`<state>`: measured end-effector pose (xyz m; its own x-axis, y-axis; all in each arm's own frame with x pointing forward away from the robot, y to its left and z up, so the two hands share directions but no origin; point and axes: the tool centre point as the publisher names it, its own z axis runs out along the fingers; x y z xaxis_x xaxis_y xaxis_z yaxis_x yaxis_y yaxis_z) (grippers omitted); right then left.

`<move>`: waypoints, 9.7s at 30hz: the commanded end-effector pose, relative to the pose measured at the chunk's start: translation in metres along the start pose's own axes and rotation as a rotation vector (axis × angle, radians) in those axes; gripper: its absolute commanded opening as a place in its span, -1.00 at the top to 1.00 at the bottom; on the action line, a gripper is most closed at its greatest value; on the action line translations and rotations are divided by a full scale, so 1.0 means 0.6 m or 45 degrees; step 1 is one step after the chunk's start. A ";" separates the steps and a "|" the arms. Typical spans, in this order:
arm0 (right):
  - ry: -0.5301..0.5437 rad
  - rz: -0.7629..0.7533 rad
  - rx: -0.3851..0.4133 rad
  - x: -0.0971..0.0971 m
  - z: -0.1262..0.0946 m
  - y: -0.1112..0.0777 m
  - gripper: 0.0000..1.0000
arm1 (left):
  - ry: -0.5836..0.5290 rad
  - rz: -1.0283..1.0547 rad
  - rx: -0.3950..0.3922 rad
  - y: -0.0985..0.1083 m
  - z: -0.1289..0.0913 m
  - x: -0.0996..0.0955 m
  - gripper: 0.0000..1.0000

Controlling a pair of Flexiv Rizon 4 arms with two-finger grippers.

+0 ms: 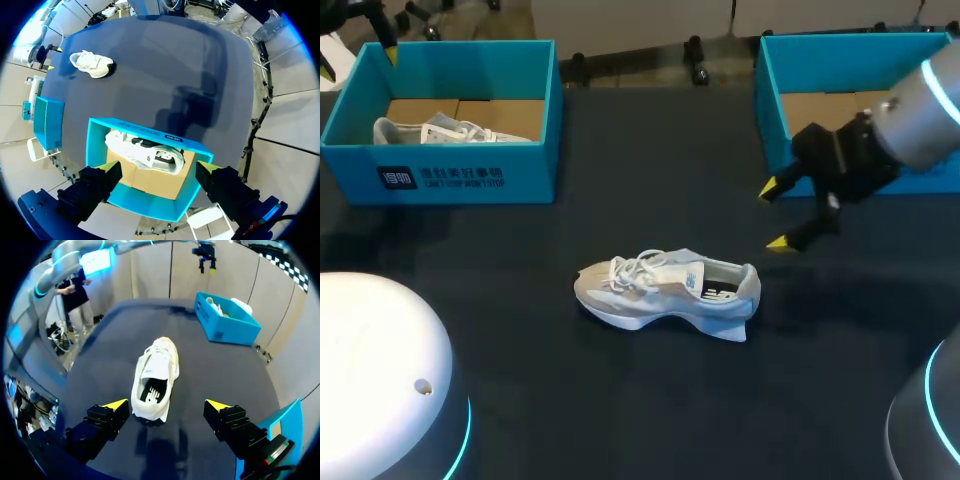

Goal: Take the shoe out of the shoebox, open the shoe tongue, remove and reinsert the insole, then place the shoe into the shoebox

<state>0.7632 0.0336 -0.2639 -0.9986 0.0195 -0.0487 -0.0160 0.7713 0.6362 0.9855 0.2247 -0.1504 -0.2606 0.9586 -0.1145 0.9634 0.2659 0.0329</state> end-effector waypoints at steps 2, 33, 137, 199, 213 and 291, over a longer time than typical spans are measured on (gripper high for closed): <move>0.003 -0.025 -0.194 0.011 -0.006 -0.039 -1.00 | 0.002 -0.001 -0.004 -0.002 0.000 0.000 -1.00; 0.057 -0.129 -0.333 0.024 0.025 -0.097 -1.00 | 0.002 -0.001 -0.004 -0.002 0.000 0.000 -1.00; -0.518 0.271 -0.333 0.089 0.118 -0.165 -1.00 | 0.002 -0.001 -0.004 -0.002 0.000 0.000 -1.00; -0.408 0.371 -0.331 0.070 0.202 -0.120 -1.00 | 0.002 -0.001 -0.004 -0.002 0.000 0.000 -1.00; -0.372 0.362 -0.336 0.067 0.219 -0.107 -1.00 | 0.002 -0.001 -0.004 -0.002 0.000 0.000 -1.00; -0.080 0.118 -0.386 0.082 0.251 -0.098 1.00 | 0.002 -0.001 -0.004 -0.002 0.000 0.000 -1.00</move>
<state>0.7256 0.0827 -0.4186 -0.9912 0.1301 -0.0244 0.0496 0.5356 0.8430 0.9856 0.2247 -0.1504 -0.2606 0.9586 -0.1145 0.9635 0.2658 0.0329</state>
